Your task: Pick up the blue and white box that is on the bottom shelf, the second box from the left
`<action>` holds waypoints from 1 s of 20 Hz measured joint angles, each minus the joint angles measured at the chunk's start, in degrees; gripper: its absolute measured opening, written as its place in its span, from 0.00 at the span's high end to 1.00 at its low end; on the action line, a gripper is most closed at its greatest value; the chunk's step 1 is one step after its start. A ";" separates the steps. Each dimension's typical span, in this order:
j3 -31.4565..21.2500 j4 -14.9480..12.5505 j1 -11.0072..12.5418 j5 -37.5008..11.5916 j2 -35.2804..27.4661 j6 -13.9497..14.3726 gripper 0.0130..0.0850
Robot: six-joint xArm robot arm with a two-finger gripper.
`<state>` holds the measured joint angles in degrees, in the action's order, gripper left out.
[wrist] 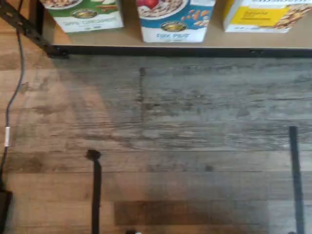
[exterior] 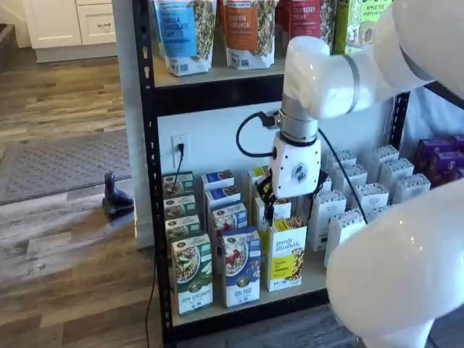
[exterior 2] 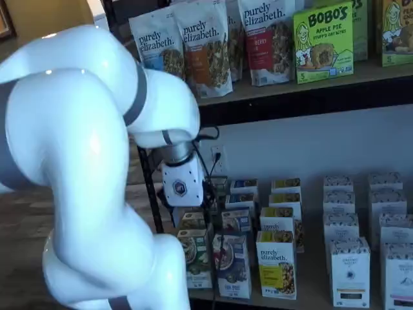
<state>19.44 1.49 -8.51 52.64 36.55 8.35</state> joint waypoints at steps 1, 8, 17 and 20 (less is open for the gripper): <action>-0.53 0.22 0.16 -1.54 -0.96 -0.32 0.00; -3.94 1.75 1.94 -13.01 -7.66 -3.62 0.00; -5.08 0.91 1.24 -22.33 -16.77 -2.65 0.00; -4.78 3.42 0.41 -26.40 -20.99 -4.23 0.00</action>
<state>14.66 4.91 -8.10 26.24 15.57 4.13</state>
